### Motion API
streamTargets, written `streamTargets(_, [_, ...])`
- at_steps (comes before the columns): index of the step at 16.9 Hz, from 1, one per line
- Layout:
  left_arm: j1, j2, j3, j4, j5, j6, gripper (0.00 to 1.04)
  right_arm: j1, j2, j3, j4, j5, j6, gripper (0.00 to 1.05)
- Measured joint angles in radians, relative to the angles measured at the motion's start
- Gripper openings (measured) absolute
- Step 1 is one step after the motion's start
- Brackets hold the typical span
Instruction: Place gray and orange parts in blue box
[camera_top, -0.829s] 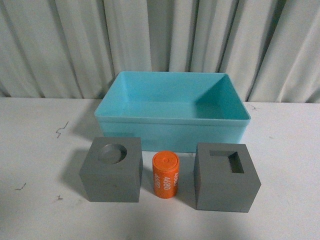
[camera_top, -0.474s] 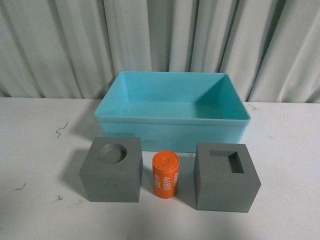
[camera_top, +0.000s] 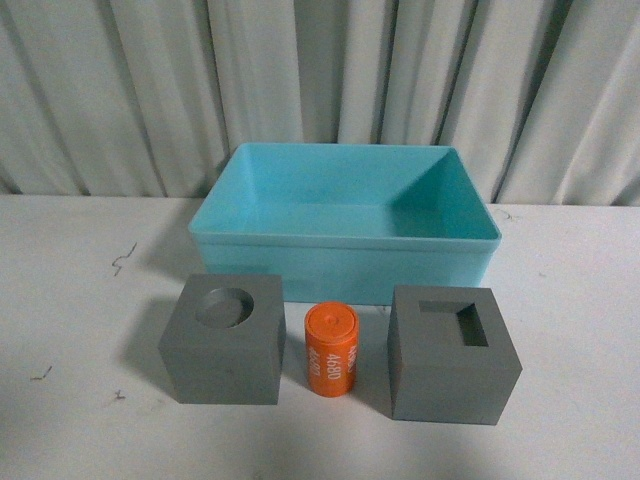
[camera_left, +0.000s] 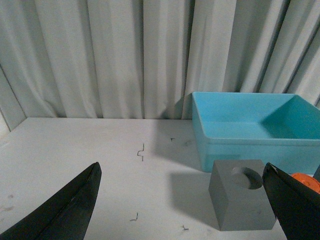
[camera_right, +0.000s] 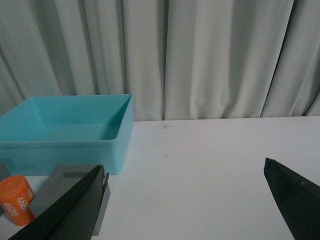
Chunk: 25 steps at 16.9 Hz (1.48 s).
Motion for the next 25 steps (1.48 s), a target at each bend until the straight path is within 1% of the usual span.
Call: streamTargets(25, [0.000, 0.000, 0.000, 0.000, 0.000, 0.000, 0.98, 0.000, 0.000, 0.000, 0.000, 0.000, 0.000, 0.98])
